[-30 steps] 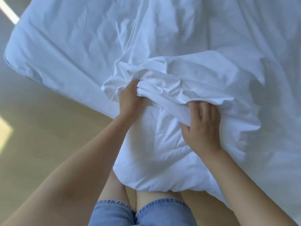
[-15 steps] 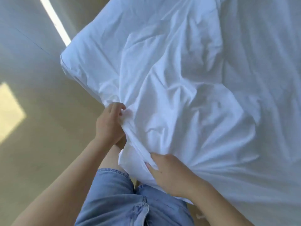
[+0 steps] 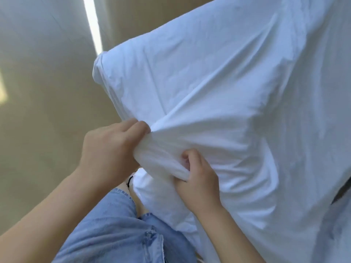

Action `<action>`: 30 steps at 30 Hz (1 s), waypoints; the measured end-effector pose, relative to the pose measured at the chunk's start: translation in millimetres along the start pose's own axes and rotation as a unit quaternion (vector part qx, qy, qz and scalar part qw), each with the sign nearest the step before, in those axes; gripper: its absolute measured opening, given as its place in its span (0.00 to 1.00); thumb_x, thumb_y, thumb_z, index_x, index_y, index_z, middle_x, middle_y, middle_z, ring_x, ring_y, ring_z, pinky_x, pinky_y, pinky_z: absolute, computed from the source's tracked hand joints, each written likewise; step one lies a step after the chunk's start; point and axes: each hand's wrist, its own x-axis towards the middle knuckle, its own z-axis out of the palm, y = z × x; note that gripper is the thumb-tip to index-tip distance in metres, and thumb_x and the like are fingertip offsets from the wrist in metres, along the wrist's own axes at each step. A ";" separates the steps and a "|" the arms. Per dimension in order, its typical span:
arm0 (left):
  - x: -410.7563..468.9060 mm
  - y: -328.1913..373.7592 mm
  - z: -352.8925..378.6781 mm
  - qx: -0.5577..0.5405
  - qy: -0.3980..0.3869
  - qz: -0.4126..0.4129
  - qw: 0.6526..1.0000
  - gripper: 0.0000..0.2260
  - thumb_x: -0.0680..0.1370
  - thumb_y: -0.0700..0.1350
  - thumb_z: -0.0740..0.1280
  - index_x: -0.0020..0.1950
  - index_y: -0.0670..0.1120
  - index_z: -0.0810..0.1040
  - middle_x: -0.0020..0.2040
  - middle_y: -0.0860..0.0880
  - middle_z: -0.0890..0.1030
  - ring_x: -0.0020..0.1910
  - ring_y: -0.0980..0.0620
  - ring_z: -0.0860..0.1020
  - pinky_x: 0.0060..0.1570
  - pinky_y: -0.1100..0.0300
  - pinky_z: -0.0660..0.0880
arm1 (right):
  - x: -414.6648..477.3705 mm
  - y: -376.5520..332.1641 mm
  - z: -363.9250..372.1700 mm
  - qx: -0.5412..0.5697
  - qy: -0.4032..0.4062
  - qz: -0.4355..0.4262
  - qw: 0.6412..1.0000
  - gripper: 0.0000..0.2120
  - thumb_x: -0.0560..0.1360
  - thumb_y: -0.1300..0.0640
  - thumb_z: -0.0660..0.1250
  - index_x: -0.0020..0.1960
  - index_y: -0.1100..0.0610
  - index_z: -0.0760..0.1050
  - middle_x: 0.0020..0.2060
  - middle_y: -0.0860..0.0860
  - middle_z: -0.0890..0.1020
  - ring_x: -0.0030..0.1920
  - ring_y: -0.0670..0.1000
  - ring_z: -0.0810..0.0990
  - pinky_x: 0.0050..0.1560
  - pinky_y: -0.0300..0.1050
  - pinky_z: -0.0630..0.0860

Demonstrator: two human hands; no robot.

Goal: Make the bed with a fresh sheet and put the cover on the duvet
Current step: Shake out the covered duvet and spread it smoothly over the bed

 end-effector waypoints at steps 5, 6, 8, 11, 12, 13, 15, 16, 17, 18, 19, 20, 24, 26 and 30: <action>-27.7 -32.9 22.5 0.014 -0.177 -0.288 0.941 0.18 0.71 0.37 0.65 0.61 0.41 0.76 0.54 0.41 0.79 0.44 0.37 0.79 0.37 0.50 0.71 | 9.6 -11.0 30.7 -0.064 -0.191 0.084 0.976 0.10 0.72 0.61 0.59 0.53 0.54 0.70 0.50 0.51 0.77 0.53 0.55 0.75 0.44 0.47 0.68; -27.6 -31.2 35.7 -0.007 -0.228 -0.330 0.916 0.19 0.73 0.39 0.66 0.64 0.43 0.73 0.58 0.43 0.77 0.49 0.38 0.78 0.42 0.48 0.72 | 13.4 -10.1 30.4 -0.066 -0.180 0.109 0.975 0.11 0.73 0.61 0.59 0.55 0.55 0.71 0.52 0.51 0.76 0.55 0.55 0.73 0.49 0.47 0.69; -27.2 -31.3 59.5 -0.016 -0.254 -0.252 0.934 0.18 0.74 0.48 0.61 0.63 0.45 0.73 0.55 0.45 0.79 0.49 0.40 0.78 0.44 0.49 0.72 | 24.6 -13.0 21.9 -0.080 -0.110 0.118 0.984 0.12 0.71 0.63 0.63 0.55 0.58 0.72 0.53 0.53 0.75 0.56 0.57 0.72 0.52 0.49 0.69; -22.4 -30.1 61.1 0.005 -0.265 -0.070 0.962 0.24 0.73 0.58 0.53 0.60 0.48 0.76 0.46 0.51 0.81 0.45 0.46 0.80 0.33 0.57 0.67 | 24.7 -17.6 7.5 -0.104 0.012 0.057 0.993 0.10 0.64 0.63 0.71 0.39 0.57 0.70 0.38 0.54 0.74 0.41 0.60 0.73 0.39 0.48 0.68; -22.5 -26.9 56.9 0.022 -0.264 -0.040 0.963 0.19 0.72 0.59 0.60 0.57 0.52 0.77 0.42 0.55 0.81 0.40 0.53 0.80 0.26 0.61 0.59 | 22.8 -21.8 2.5 -0.106 -0.006 0.069 0.992 0.13 0.67 0.58 0.71 0.34 0.55 0.66 0.33 0.50 0.72 0.36 0.58 0.71 0.36 0.46 0.65; -21.9 -22.7 49.5 0.028 -0.262 -0.023 0.964 0.17 0.69 0.60 0.67 0.54 0.55 0.78 0.37 0.58 0.80 0.34 0.58 0.78 0.23 0.65 0.49 | 20.3 -26.0 0.5 -0.074 -0.054 0.121 0.988 0.17 0.71 0.52 0.68 0.31 0.53 0.62 0.28 0.46 0.68 0.33 0.56 0.67 0.34 0.46 0.62; -26.3 -21.1 48.2 -0.055 -0.302 -0.013 0.952 0.20 0.72 0.61 0.66 0.63 0.58 0.73 0.40 0.58 0.78 0.37 0.60 0.76 0.24 0.65 0.51 | 17.1 -27.6 2.2 0.034 -0.120 0.257 0.958 0.21 0.74 0.47 0.62 0.27 0.52 0.57 0.21 0.47 0.64 0.29 0.52 0.64 0.32 0.46 0.61; -30.4 -24.4 50.6 -0.092 -0.332 -0.026 0.938 0.23 0.74 0.61 0.63 0.68 0.58 0.68 0.43 0.57 0.75 0.41 0.58 0.75 0.27 0.65 0.55 | 16.8 -28.6 1.9 0.082 -0.119 0.304 0.942 0.22 0.74 0.47 0.62 0.27 0.52 0.58 0.19 0.46 0.64 0.27 0.50 0.64 0.31 0.45 0.62; -30.6 -27.4 54.2 -0.133 -0.337 -0.027 0.932 0.22 0.76 0.61 0.62 0.68 0.56 0.69 0.44 0.56 0.73 0.42 0.56 0.73 0.31 0.66 0.56 | 18.1 -28.5 1.5 0.140 -0.111 0.347 0.921 0.21 0.74 0.47 0.62 0.27 0.54 0.61 0.20 0.45 0.67 0.25 0.50 0.68 0.30 0.44 0.64; -27.4 -28.2 57.7 -0.153 -0.301 -0.020 0.941 0.19 0.76 0.59 0.64 0.63 0.53 0.74 0.43 0.54 0.72 0.40 0.56 0.72 0.33 0.66 0.58 | 21.1 -28.0 2.7 0.222 -0.098 0.406 0.881 0.20 0.75 0.48 0.63 0.29 0.56 0.65 0.23 0.45 0.73 0.27 0.49 0.75 0.30 0.42 0.69; -22.9 -27.9 60.3 -0.165 -0.261 -0.019 0.951 0.14 0.77 0.56 0.65 0.56 0.49 0.79 0.42 0.51 0.73 0.39 0.54 0.72 0.33 0.63 0.62 | 24.1 -29.2 3.6 0.309 -0.097 0.459 0.827 0.19 0.77 0.48 0.62 0.32 0.59 0.69 0.29 0.50 0.79 0.32 0.49 0.81 0.32 0.41 0.73; -16.6 -27.8 62.1 -0.192 -0.249 -0.038 0.949 0.12 0.78 0.52 0.64 0.51 0.44 0.80 0.43 0.49 0.73 0.40 0.52 0.72 0.35 0.58 0.66 | 26.6 -29.1 4.7 0.369 -0.097 0.490 0.783 0.18 0.77 0.49 0.62 0.34 0.59 0.72 0.37 0.53 0.83 0.39 0.49 0.83 0.34 0.41 0.76; 5.2 -22.2 61.6 -0.325 -0.249 -0.078 0.909 0.10 0.80 0.46 0.61 0.50 0.43 0.81 0.42 0.51 0.73 0.39 0.57 0.71 0.41 0.58 0.67 | 46.3 -37.1 7.0 0.403 -0.089 0.326 0.850 0.05 0.75 0.60 0.64 0.44 0.54 0.79 0.40 0.43 0.83 0.46 0.42 0.79 0.40 0.31 0.74; 15.1 -23.1 58.4 -0.349 -0.224 -0.085 0.906 0.12 0.81 0.47 0.61 0.47 0.42 0.80 0.38 0.53 0.70 0.36 0.57 0.70 0.40 0.57 0.68 | 60.2 -42.5 8.2 0.418 -0.120 0.245 0.867 0.08 0.68 0.63 0.66 0.47 0.57 0.76 0.40 0.43 0.82 0.44 0.41 0.79 0.43 0.32 0.74; 46.5 -29.7 52.9 -0.357 -0.175 -0.097 0.913 0.12 0.80 0.44 0.63 0.46 0.37 0.81 0.35 0.55 0.68 0.37 0.53 0.71 0.40 0.59 0.65 | 78.9 -56.0 20.1 0.360 -0.058 0.258 0.895 0.10 0.68 0.58 0.74 0.48 0.57 0.79 0.46 0.49 0.83 0.48 0.46 0.81 0.49 0.42 0.77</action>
